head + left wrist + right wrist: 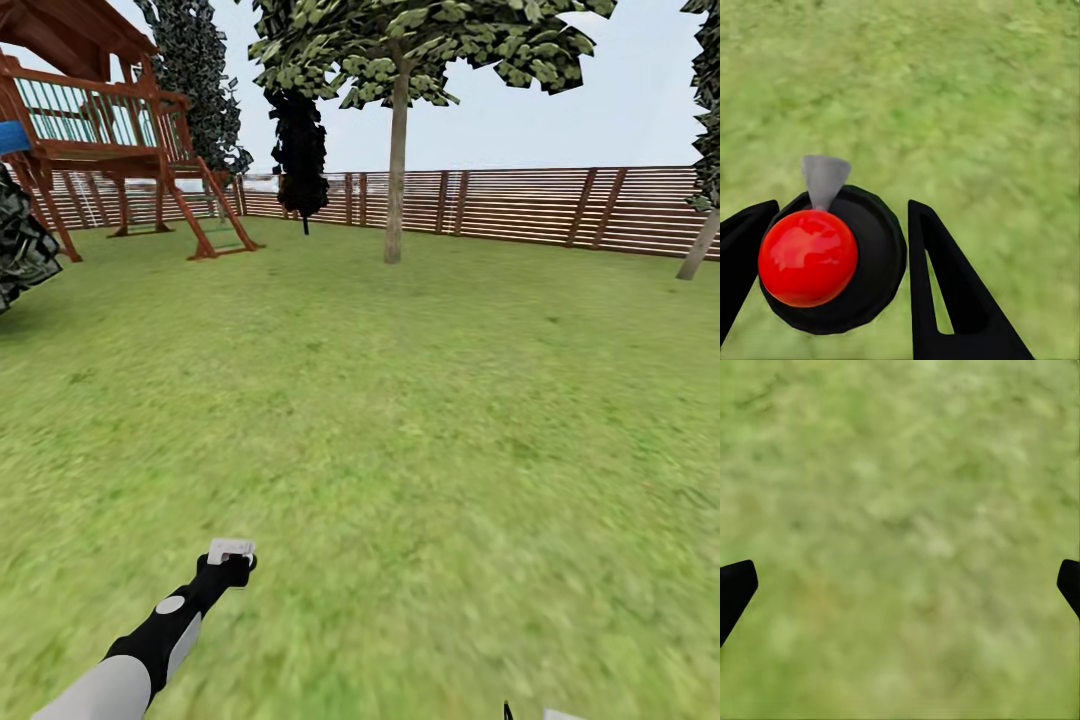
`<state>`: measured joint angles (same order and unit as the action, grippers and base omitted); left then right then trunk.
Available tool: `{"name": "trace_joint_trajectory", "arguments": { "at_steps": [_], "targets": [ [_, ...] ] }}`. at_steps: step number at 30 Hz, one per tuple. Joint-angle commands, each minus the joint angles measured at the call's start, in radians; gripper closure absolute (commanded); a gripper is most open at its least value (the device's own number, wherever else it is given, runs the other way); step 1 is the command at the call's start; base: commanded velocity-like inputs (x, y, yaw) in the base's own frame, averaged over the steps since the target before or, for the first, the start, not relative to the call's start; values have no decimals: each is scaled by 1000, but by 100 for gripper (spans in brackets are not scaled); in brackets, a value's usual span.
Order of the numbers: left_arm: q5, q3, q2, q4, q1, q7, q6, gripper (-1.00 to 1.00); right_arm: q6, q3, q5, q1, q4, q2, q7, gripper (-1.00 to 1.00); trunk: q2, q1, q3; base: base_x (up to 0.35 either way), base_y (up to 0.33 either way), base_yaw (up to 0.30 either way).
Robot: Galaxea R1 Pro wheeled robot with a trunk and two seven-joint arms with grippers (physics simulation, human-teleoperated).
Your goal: In the garden, pick up the pesticide atomizer on the floor and spray pesticide onto both trees until each tree trunk is fully covered.
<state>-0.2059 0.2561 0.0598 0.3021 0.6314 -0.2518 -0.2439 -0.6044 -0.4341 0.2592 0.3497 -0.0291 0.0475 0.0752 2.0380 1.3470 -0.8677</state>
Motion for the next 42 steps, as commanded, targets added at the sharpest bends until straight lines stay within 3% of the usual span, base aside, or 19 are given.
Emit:
{"name": "trace_joint_trajectory", "arguments": {
  "at_steps": [1, 42],
  "targets": [
    [0, 0, 0, 0, 0, 0, 0, 100, 0, 0, 0, 0, 0, 0, 0, -100, 0, 0, 0, 339, 0, 0],
    [0, 0, -3, 0, 0, 0, 2, 100, 0, 0, 0, 0, 0, 0, 0, -100, 0, 0, 0, 338, -24, 0]
  ]
}}
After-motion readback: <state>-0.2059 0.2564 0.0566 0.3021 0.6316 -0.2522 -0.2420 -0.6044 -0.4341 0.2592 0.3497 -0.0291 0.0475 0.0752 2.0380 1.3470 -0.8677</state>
